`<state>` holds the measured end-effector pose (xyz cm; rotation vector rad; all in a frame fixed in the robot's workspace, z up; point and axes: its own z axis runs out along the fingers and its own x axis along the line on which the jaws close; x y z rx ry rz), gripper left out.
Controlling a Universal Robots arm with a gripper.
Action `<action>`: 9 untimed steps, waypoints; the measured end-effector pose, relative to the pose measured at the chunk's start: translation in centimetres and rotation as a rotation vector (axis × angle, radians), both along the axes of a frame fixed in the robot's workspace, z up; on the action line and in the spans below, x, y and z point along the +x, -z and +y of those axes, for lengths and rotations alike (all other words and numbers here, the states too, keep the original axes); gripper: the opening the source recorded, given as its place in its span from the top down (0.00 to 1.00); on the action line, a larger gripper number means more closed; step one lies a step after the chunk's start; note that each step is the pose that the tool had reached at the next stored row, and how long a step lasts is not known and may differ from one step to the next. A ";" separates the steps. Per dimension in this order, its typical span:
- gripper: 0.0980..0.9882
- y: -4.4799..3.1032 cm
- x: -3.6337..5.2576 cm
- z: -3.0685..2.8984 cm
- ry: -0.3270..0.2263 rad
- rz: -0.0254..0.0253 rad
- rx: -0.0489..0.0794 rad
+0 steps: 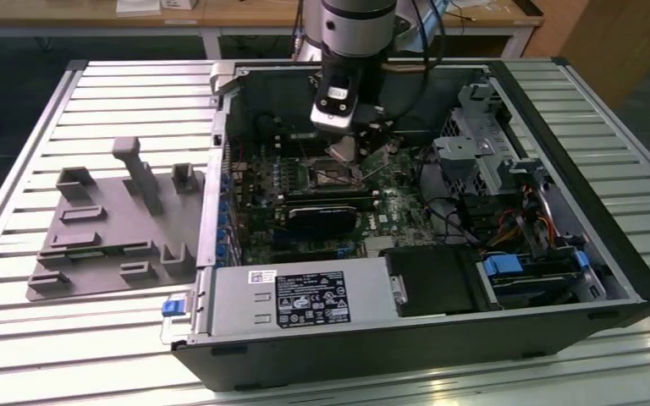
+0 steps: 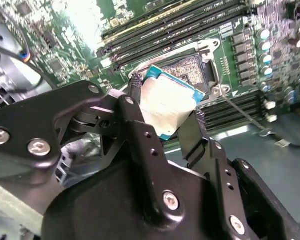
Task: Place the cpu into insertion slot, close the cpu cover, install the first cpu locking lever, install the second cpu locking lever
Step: 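Place the cpu into insertion slot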
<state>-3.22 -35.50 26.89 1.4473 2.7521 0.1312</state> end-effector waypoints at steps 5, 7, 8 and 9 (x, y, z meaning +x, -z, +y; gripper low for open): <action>0.51 0.23 0.00 0.00 0.091 0.0000 0.000; 0.51 0.32 0.00 0.00 0.128 0.0000 0.000; 0.51 0.37 0.00 0.00 0.145 0.0000 0.000; 0.51 0.41 0.00 0.00 0.163 0.0000 0.000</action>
